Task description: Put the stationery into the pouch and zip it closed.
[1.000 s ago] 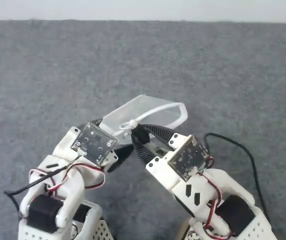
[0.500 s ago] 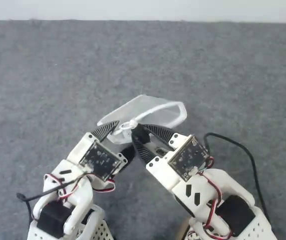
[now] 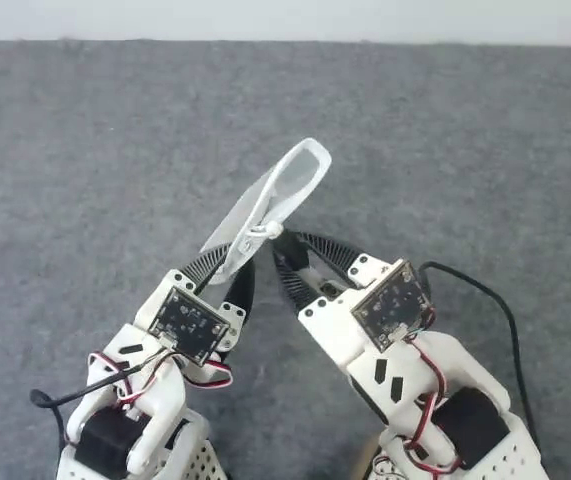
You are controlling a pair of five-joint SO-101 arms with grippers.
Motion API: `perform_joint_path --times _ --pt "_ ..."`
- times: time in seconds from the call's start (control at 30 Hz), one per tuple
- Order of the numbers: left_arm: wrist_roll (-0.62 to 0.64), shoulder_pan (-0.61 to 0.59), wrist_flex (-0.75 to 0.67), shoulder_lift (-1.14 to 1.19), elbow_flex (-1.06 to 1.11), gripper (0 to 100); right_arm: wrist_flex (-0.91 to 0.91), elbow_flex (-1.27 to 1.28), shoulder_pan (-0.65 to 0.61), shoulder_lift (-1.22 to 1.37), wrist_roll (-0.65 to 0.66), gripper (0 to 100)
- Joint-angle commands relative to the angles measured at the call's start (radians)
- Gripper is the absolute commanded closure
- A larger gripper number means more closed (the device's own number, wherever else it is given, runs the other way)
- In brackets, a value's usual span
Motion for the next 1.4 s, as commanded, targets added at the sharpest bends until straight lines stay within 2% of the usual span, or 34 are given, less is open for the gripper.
perform_joint_path --times 0.0,0.3,0.47,0.57,0.73,0.9,1.27,1.37 --pt "0.034 -0.002 0.041 -0.021 -0.015 99 -0.102 -0.018 0.065 -0.018 -0.02 99.3" --pt "0.029 -0.008 0.046 -0.021 -0.015 99 -0.199 0.034 0.101 -0.008 -0.018 99.3" --pt "0.029 -0.008 0.048 -0.021 -0.013 99 -0.268 0.037 0.183 0.09 -0.02 99.3" --pt "0.028 -0.008 0.046 -0.021 -0.005 99 -0.265 0.025 0.188 0.133 -0.021 99.3" --pt "0.028 -0.008 0.044 -0.021 -0.004 99 -0.114 -0.057 0.125 0.119 -0.072 98.1" --pt "0.026 -0.008 0.044 -0.021 -0.004 99 0.131 -0.147 -0.001 0.079 -0.075 84.4" --pt "0.005 -0.008 0.038 -0.021 0.005 99 0.367 -0.264 -0.211 0.062 -0.075 84.1" --pt "0.005 -0.008 0.038 -0.021 0.005 99 0.383 -0.272 -0.231 0.073 -0.077 84.1"
